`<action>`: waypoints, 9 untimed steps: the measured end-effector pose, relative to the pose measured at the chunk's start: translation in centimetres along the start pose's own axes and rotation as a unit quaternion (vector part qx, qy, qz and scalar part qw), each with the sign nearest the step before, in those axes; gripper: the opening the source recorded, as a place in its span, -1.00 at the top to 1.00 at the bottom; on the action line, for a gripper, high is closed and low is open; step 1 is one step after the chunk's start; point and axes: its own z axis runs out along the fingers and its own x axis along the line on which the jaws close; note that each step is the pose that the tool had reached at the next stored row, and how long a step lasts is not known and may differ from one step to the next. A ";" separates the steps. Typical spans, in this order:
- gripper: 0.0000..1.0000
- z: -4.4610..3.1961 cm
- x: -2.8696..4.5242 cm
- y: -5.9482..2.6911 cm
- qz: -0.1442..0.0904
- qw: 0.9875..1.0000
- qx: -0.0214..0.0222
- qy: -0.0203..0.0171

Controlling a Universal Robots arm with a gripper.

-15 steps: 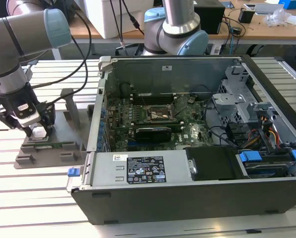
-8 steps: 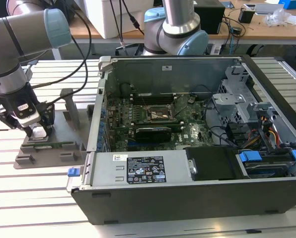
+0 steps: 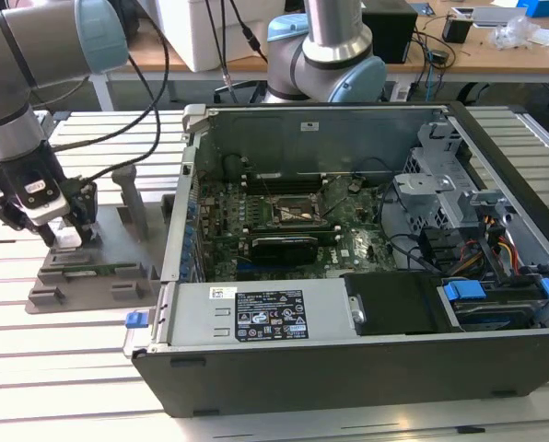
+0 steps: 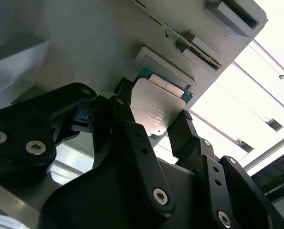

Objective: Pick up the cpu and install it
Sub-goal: 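Pick up the cpu and move it towards the insertion slot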

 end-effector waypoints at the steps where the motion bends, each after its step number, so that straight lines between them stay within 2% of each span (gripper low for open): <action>1: -0.09 -0.84 0.00 0.01 0.000 1.000 0.000 0.000; 3: -0.09 -1.92 0.00 0.02 0.000 1.000 0.000 0.000; 4: -0.09 -2.81 0.00 0.03 0.000 1.000 0.000 0.000; 9: -0.09 -5.35 0.00 0.04 0.000 1.000 0.000 0.000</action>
